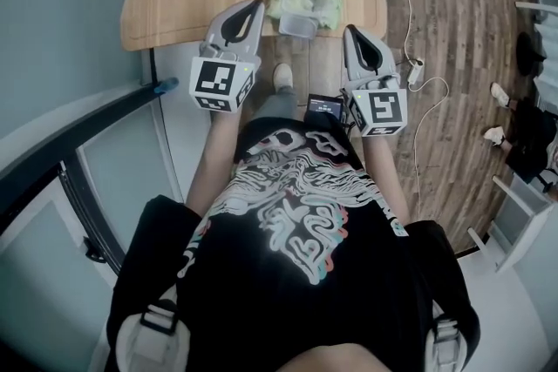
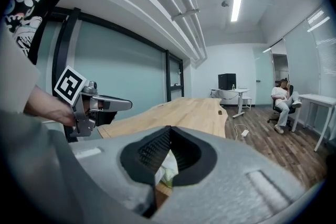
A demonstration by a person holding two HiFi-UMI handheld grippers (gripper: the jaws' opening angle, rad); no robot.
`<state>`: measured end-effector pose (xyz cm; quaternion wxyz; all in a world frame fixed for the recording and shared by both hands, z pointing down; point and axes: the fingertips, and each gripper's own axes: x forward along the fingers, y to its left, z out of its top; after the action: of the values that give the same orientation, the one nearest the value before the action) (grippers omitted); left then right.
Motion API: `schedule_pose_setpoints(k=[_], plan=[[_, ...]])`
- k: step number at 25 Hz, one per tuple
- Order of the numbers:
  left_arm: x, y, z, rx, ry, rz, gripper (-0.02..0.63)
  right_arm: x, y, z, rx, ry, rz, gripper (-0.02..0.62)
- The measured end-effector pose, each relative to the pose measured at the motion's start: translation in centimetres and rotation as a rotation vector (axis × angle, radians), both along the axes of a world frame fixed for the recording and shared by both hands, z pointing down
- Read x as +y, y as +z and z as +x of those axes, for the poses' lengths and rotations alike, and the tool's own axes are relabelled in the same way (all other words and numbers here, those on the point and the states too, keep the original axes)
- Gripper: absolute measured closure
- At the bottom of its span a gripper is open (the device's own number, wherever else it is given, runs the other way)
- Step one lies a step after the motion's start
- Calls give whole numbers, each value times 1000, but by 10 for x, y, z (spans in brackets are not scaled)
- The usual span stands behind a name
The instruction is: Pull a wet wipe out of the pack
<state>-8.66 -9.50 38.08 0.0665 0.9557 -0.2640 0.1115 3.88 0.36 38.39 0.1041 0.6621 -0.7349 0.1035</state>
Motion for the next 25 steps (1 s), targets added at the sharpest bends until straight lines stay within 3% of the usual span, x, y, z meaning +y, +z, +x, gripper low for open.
schedule_pose_setpoints(k=[15,25], plan=[[-10,10,12,-14,54,-2,617,-14,1,-11,21,-16,12,597],[-11,21,22,-43,76,-15,618,-21,9,-26,17,-80,-16,597]])
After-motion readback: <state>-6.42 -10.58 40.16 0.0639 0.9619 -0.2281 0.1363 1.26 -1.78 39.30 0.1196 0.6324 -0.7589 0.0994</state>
